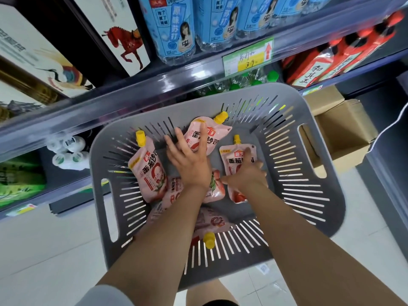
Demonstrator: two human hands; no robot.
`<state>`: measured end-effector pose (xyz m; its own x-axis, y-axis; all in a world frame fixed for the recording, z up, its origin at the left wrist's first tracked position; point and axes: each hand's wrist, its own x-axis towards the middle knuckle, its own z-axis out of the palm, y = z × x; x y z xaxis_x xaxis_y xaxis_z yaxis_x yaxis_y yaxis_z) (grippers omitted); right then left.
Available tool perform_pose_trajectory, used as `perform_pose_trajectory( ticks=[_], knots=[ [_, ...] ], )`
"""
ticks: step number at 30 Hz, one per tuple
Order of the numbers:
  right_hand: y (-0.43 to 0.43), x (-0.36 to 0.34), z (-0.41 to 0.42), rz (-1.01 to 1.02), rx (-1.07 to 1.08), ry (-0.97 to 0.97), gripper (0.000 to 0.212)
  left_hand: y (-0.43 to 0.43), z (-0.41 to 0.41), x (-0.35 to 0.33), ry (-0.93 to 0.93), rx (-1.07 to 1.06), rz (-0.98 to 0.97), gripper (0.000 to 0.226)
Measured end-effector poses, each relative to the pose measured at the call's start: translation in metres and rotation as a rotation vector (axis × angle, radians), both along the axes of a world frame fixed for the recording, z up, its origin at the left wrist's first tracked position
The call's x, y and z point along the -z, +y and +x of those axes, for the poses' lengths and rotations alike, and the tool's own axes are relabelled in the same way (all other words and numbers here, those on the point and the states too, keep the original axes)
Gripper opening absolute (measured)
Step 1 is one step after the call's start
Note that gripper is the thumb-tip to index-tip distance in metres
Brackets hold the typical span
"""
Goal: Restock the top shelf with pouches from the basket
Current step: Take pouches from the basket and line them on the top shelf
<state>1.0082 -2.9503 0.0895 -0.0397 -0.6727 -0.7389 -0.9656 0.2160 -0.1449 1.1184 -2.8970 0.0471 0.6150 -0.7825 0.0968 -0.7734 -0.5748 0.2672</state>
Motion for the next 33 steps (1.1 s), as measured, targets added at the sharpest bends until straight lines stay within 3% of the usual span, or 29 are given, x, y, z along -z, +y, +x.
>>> perform_pose_trajectory(
  ticks=[5, 11, 16, 19, 26, 33],
  knots=[
    [-0.002, -0.01, -0.001, -0.019, 0.055, -0.045, 0.115, 0.01, 0.001, -0.012, 0.0, 0.127, 0.103, 0.123],
    [-0.014, -0.05, -0.008, -0.15, 0.158, -0.164, 0.105, 0.02, 0.004, -0.047, -0.028, 0.31, 0.158, 0.112],
    [-0.005, -0.095, -0.012, -0.194, 0.132, -0.129, 0.107, 0.025, 0.009, -0.092, 0.043, 0.333, 0.236, 0.118],
    [0.004, -0.125, -0.014, -0.275, 0.162, -0.167, 0.107, 0.031, 0.018, -0.127, 0.182, 0.369, 0.265, 0.123],
    [0.058, -0.203, -0.001, -0.567, 0.168, -0.235, 0.1, 0.082, 0.042, -0.216, 0.298, 0.376, 0.078, 0.126],
    [0.14, -0.292, 0.047, -0.865, 0.044, -0.366, 0.1, 0.171, 0.086, -0.309, 0.367, 0.316, -0.292, 0.126]
  ],
)
